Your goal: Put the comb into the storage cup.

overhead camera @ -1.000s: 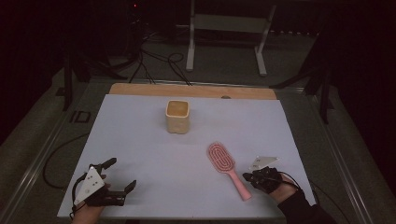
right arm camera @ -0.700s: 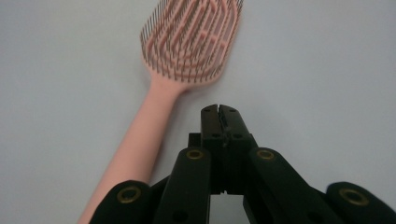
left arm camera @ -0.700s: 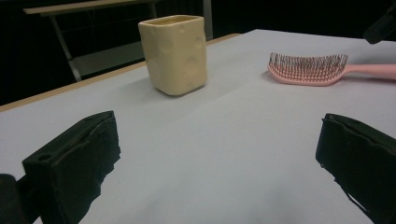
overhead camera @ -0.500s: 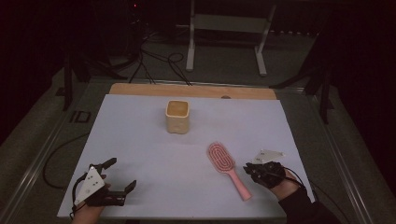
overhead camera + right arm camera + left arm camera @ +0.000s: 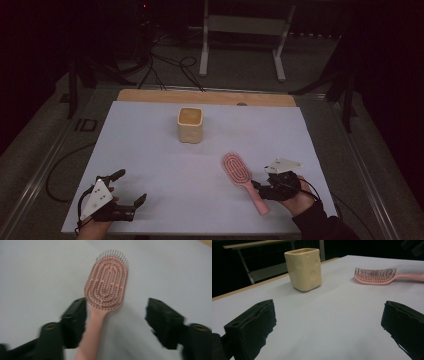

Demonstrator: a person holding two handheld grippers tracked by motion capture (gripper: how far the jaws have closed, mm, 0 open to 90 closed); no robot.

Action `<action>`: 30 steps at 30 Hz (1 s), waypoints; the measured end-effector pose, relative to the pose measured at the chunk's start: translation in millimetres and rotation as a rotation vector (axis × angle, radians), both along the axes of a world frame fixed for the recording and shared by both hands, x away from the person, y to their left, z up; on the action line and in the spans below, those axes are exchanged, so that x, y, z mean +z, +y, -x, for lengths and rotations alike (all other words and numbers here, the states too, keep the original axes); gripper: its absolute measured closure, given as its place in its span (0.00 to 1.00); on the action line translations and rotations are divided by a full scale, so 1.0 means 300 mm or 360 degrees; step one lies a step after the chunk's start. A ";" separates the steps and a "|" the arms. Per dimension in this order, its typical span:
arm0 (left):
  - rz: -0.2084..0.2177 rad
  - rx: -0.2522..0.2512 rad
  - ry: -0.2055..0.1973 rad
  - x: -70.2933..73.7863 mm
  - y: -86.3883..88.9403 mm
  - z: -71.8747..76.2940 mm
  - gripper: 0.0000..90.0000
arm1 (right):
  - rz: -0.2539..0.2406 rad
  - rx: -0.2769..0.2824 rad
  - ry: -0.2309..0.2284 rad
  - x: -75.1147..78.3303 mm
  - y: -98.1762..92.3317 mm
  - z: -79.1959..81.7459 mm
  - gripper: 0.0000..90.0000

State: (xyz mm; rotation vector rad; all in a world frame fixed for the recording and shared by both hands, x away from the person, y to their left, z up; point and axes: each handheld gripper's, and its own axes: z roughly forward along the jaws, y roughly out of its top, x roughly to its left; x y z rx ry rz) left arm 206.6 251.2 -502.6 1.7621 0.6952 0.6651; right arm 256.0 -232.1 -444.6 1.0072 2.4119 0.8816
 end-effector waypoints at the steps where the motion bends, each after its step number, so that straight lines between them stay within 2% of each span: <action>1: 0.0001 -0.0001 0.0001 0.000 0.000 0.000 0.00 | 0.0001 -0.0008 0.0010 0.000 0.004 -0.001 0.25; 6: 0.0000 -0.0003 -0.0001 0.000 0.000 0.000 0.00 | -0.0022 -0.0059 0.0070 -0.010 0.022 -0.004 0.09; 8: 0.0000 -0.0003 -0.0005 0.001 0.000 0.001 0.00 | -0.0020 -0.0072 0.0115 -0.013 0.031 -0.006 0.09; 10: -0.0001 -0.0004 -0.0003 0.000 0.000 0.001 0.00 | -0.0028 -0.0078 0.0128 -0.014 0.035 -0.006 0.09; 11: -0.0003 -0.0001 -0.0006 0.000 -0.001 0.001 0.00 | -0.0027 -0.0046 0.0140 -0.015 0.043 -0.004 0.08; 13: 0.0001 -0.0004 -0.0005 0.000 0.000 0.000 0.00 | -0.0014 -0.0043 0.0131 -0.020 0.053 -0.003 0.08; 14: -0.0003 -0.0004 -0.0004 0.000 0.000 0.000 0.00 | -0.0011 -0.0029 0.0151 -0.023 0.057 -0.004 0.08; 16: -0.0001 -0.0002 -0.0006 0.000 0.000 0.000 0.00 | 0.0005 -0.0048 0.0142 -0.031 0.066 -0.007 0.08; 23: 0.0004 -0.0002 -0.0006 0.001 0.001 0.001 0.00 | 0.0081 -0.0096 0.0195 -0.083 0.103 -0.020 0.08; 30: 0.0010 -0.0005 -0.0005 0.002 0.002 0.003 0.00 | 0.0078 -0.0150 0.0234 -0.105 0.116 -0.027 0.08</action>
